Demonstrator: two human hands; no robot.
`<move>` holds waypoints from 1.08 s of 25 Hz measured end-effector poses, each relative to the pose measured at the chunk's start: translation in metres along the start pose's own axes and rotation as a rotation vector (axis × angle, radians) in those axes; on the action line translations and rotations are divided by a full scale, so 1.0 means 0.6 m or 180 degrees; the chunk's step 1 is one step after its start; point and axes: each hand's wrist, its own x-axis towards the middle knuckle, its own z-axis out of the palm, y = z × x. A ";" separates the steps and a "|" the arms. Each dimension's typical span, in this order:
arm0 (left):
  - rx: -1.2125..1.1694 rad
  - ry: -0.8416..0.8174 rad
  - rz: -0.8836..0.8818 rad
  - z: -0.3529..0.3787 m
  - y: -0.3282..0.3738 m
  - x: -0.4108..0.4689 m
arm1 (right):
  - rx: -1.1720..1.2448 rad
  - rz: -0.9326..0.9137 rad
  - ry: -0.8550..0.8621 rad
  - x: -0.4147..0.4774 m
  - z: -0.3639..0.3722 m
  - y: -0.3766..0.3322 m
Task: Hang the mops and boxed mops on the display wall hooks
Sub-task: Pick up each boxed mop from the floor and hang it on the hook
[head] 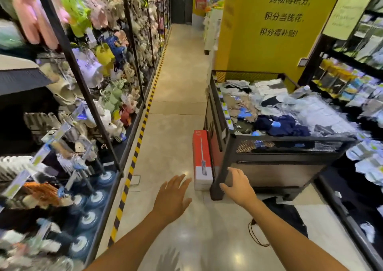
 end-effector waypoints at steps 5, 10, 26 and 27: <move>-0.0194 -0.0206 -0.0094 0.036 -0.101 0.185 | -0.0127 0.0096 -0.0311 0.206 0.034 -0.016; -0.0292 -0.0447 0.0002 0.041 -0.226 0.400 | -0.0107 0.0341 -0.0490 0.421 0.067 -0.050; -0.0403 -0.1428 -0.0083 0.221 -0.350 0.824 | 0.0420 0.1120 -0.1155 0.887 0.279 0.096; -0.0412 -0.1500 -0.0100 0.243 -0.354 0.842 | 0.0410 0.1109 -0.1181 0.911 0.319 0.131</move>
